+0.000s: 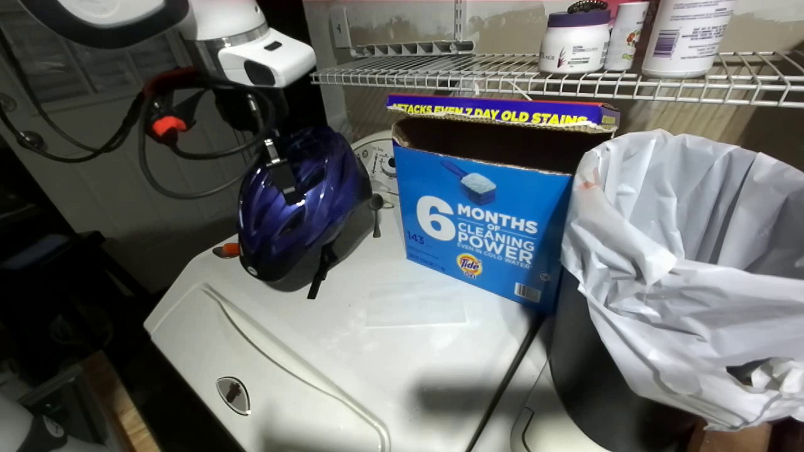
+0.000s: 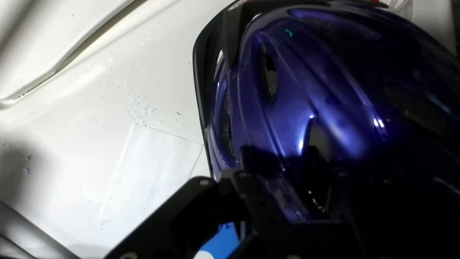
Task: Put the helmet on the shelf
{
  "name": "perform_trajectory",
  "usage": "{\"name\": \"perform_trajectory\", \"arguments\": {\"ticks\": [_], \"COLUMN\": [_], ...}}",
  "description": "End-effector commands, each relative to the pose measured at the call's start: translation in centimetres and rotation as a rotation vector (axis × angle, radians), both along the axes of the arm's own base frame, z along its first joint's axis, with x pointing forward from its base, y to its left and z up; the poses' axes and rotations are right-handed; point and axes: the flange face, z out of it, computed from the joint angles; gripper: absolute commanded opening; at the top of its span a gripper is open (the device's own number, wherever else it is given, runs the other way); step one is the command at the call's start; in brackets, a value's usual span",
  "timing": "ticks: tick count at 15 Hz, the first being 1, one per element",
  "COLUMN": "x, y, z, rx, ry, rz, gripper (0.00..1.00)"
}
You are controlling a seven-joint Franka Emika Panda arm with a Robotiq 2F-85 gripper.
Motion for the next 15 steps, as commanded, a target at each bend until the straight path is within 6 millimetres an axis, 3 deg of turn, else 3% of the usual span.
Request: {"name": "perform_trajectory", "arguments": {"ticks": [1,2,3,4,8,9,11,15], "x": [-0.3,-0.1,-0.1,-0.1,-0.2,-0.2,-0.2,0.6], "y": [1.2,1.7,1.0,1.3,1.1,2.2,2.7,1.4], "z": [4.8,5.4,3.4,3.9,3.0,2.7,5.3,11.4], "rx": [-0.145,-0.165,-0.110,-0.118,-0.111,-0.115,-0.172,-0.216], "ry": [-0.079,-0.069,-0.055,-0.062,-0.043,-0.053,-0.159,-0.364], "rz": [0.011,0.037,0.034,0.038,0.036,0.050,0.099,0.053], "gripper": [0.14,0.14,0.14,0.39,0.39,0.14,0.14,0.14]}}
